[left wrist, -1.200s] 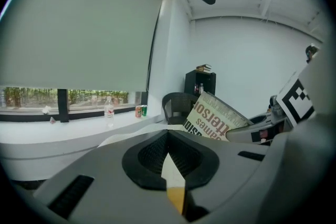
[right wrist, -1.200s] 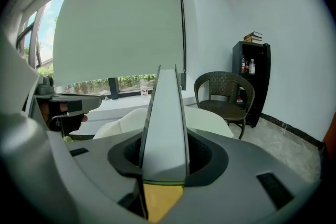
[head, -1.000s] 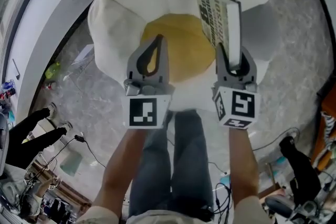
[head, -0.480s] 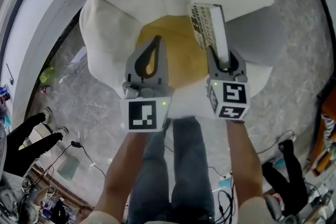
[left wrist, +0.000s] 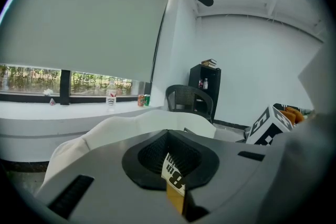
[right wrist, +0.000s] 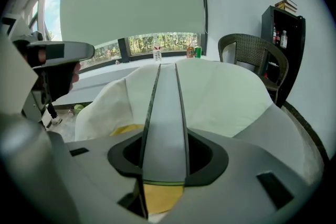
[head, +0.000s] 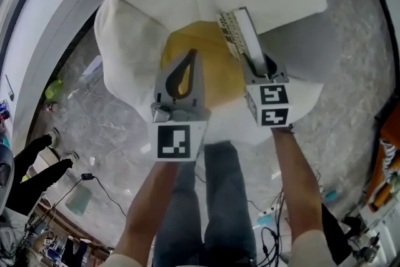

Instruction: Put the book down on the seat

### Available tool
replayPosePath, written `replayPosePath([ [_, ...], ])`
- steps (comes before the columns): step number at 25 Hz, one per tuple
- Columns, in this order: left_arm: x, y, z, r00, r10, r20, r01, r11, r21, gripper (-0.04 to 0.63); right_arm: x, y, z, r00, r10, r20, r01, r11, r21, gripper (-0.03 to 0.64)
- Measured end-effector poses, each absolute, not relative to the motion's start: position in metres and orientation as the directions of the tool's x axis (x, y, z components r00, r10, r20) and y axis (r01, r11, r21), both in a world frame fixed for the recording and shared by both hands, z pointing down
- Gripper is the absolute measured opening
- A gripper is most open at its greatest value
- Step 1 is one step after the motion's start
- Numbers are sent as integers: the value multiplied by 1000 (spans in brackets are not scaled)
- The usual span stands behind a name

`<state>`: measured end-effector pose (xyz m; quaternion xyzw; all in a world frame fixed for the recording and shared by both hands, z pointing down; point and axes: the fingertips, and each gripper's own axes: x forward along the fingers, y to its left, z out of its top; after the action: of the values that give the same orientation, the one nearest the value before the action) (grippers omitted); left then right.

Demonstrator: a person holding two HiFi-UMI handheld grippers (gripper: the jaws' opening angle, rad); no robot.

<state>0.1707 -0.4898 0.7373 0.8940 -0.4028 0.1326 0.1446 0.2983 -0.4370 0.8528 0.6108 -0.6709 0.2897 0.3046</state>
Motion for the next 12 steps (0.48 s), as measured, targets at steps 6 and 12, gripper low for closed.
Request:
replayPosePath([
  [6, 174, -484, 746, 645, -668, 372, -755, -632, 175, 6, 314, -456, 859, -113, -618, 778, -993, 107, -59, 164],
  [12, 178, -468, 757, 655, -643, 396, -743, -643, 185, 6, 346, -467, 866, -112, -603, 790, -994, 77, -83, 164],
])
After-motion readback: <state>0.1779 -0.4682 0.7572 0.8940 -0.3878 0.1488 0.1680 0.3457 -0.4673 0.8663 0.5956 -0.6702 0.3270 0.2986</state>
